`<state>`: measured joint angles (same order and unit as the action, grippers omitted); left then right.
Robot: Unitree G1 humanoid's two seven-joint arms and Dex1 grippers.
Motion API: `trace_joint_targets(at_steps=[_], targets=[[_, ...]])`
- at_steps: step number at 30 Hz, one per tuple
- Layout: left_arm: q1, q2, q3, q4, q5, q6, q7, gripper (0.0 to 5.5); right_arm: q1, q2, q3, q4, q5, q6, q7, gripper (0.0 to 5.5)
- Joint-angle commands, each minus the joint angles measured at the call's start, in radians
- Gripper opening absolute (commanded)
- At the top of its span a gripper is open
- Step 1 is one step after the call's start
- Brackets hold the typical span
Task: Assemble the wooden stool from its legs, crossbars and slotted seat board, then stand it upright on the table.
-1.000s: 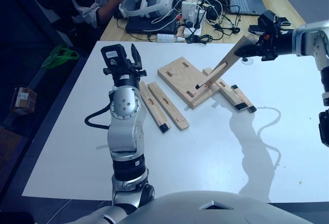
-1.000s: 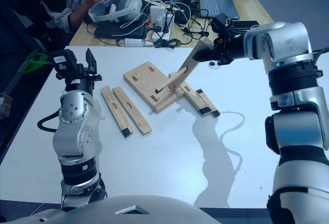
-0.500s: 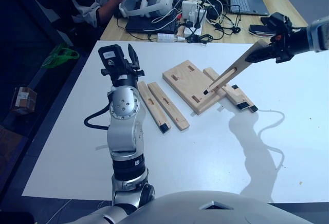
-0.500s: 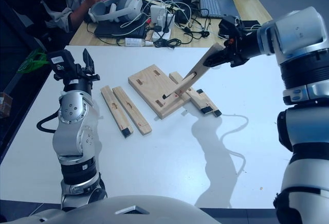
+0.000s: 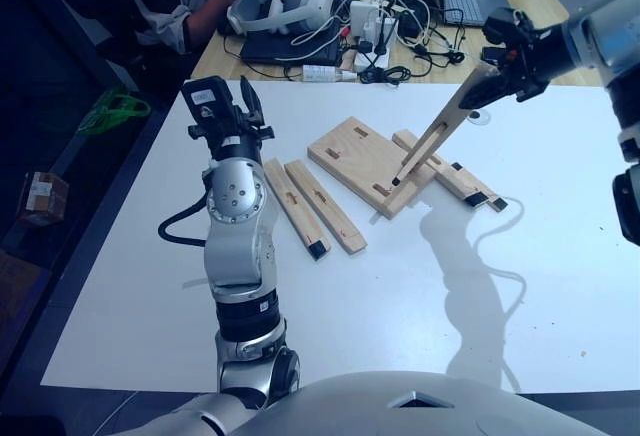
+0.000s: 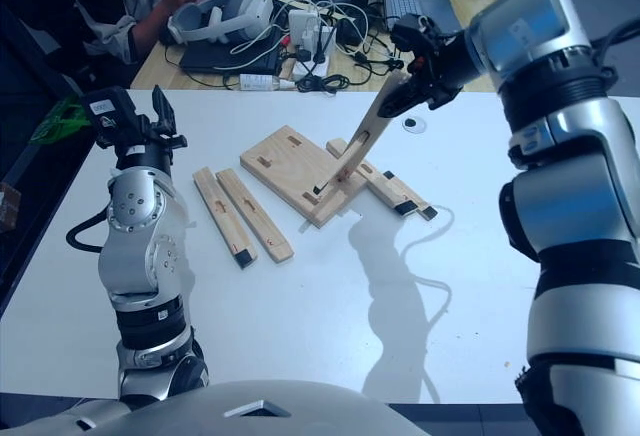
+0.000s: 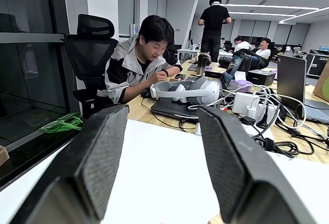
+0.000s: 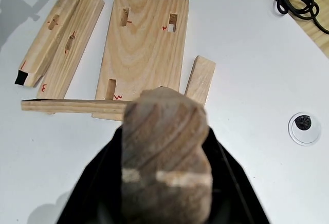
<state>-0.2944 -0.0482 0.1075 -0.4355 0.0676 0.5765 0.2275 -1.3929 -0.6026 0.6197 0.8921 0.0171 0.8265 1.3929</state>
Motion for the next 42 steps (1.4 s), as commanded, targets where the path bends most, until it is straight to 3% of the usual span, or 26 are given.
trace_joint_targets(at_steps=[1, 9, 21, 27, 32, 37, 42], targets=[[-0.007, -0.007, -0.003, 0.007, 0.0, 0.001, 0.003, 2.46, -0.028, 0.053, 0.05, 0.109, -0.085, -0.083, 0.106, 0.98], [-0.002, -0.036, -0.024, 0.009, 0.008, -0.01, 0.017, 2.46, -0.081, 0.203, 0.038, 0.304, -0.208, -0.275, 0.176, 0.98], [-0.013, -0.012, -0.032, 0.047, -0.007, 0.006, -0.01, 2.46, -0.12, 0.235, -0.006, 0.378, -0.307, -0.456, 0.153, 0.98], [-0.142, 0.253, -0.042, 0.263, -0.036, 0.176, -0.271, 2.46, -0.099, 0.209, -0.187, 0.366, -0.215, -0.394, 0.071, 0.98], [-0.32, 0.483, -0.236, 0.537, 0.053, 0.125, -0.53, 2.46, -0.042, 0.193, -0.257, 0.325, -0.191, -0.345, 0.067, 0.98], [-0.47, 0.505, -0.386, 0.797, 0.091, 0.012, -0.745, 2.46, -0.026, 0.194, -0.298, 0.294, -0.182, -0.303, 0.055, 0.98], [-0.514, 0.532, -0.471, 0.934, 0.078, 0.042, -0.996, 2.46, -0.027, 0.202, -0.355, 0.258, -0.148, -0.227, 0.042, 0.98]])
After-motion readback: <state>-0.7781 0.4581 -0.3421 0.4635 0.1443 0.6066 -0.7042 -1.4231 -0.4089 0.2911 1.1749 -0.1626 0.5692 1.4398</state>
